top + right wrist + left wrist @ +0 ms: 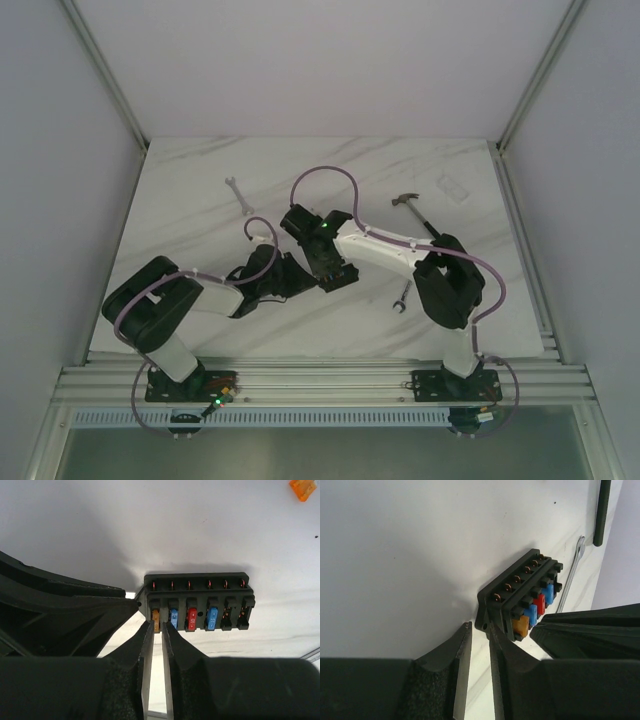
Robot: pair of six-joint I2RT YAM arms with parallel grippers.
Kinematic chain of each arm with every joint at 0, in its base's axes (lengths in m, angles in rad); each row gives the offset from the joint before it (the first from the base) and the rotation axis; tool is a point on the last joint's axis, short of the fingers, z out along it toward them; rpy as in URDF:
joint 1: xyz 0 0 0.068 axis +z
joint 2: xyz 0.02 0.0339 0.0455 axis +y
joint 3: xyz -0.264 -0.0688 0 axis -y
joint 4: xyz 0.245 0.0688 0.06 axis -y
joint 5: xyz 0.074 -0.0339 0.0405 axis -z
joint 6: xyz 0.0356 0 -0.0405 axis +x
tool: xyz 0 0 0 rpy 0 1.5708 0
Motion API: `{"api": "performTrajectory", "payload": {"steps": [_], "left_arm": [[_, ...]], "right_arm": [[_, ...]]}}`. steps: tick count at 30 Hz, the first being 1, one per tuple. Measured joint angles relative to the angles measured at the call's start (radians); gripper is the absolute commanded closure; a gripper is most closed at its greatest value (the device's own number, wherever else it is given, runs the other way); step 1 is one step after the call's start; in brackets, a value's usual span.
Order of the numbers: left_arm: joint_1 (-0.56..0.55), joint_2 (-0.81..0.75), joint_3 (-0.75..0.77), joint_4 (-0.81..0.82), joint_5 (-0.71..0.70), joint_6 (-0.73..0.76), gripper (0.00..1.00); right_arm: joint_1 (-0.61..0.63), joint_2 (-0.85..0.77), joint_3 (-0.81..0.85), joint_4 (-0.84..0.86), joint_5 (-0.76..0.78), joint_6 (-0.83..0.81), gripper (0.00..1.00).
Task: Snap on the fuse box
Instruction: Install the fuse at the fuse box base.
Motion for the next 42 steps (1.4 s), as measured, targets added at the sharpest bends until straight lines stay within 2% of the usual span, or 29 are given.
{"api": "performTrajectory", "payload": {"steps": [5, 13, 25, 42], "left_arm": [[0.000, 0.025, 0.014, 0.018, 0.010, 0.001, 0.71], [0.000, 0.045, 0.021, 0.037, 0.014, 0.002, 0.76], [0.001, 0.065, 0.020, 0.061, 0.017, -0.006, 0.80], [0.003, 0.077, 0.012, 0.091, 0.018, -0.013, 0.81]], "right_arm": [[-0.003, 0.022, 0.000, 0.000, -0.009, 0.000, 0.85], [-0.009, 0.029, 0.000, 0.001, -0.032, 0.007, 1.00], [-0.013, 0.050, 0.012, -0.012, -0.038, 0.013, 1.00], [-0.008, 0.080, 0.024, -0.021, -0.033, -0.002, 1.00]]}}
